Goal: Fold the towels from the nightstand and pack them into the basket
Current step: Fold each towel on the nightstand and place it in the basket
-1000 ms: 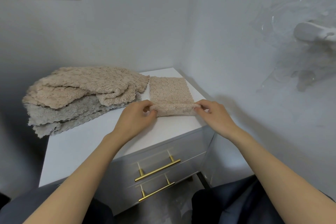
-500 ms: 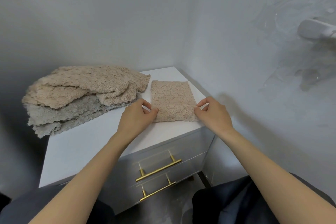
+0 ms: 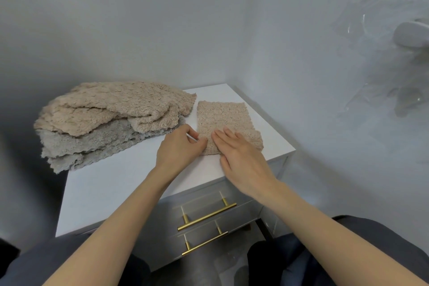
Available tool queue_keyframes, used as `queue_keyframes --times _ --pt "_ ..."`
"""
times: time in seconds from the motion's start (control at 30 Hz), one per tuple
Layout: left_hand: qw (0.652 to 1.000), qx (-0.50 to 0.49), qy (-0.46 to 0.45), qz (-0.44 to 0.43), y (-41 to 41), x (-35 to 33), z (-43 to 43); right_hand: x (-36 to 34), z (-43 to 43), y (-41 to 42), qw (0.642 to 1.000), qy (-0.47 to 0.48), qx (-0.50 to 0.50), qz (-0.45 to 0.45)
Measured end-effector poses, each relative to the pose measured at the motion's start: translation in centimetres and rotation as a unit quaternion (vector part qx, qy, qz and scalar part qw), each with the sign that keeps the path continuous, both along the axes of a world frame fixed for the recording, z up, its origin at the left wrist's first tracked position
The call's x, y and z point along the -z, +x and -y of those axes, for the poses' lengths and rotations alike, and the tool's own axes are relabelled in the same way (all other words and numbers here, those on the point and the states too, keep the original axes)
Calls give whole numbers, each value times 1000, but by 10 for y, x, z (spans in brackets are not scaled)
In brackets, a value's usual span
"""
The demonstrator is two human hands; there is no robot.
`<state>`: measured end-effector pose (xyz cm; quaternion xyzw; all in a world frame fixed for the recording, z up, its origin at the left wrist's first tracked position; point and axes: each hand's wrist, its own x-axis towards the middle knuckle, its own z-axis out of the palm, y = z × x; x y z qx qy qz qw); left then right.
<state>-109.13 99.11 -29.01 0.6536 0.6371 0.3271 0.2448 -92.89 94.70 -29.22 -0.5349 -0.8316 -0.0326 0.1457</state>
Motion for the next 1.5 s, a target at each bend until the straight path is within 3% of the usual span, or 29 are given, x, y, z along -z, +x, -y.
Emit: queue_keyframes --times 0.23,0.53,0.77,0.93,1.07,1.3,1.5 --pt "1000 -6 8 -28 2 1 -1 5 0 15 998 -25 17 46" --pt "998 -5 49 -45 0 2 5 0 4 51 994 -63 83 11" --pt "961 152 214 -85 -2 -2 13 -6 1 58 993 -76 81 38" --pt "954 185 188 -141 -7 0 16 -8 -1 59 992 -56 95 55" --pt "953 168 170 -187 -12 -1 18 -7 -2 61 994 -42 95 21" --pt "954 168 169 -184 -8 -3 14 -10 -3 64 992 -66 91 -50" --pt "980 144 111 -77 -10 -4 9 -18 -10 66 961 -105 144 -210"
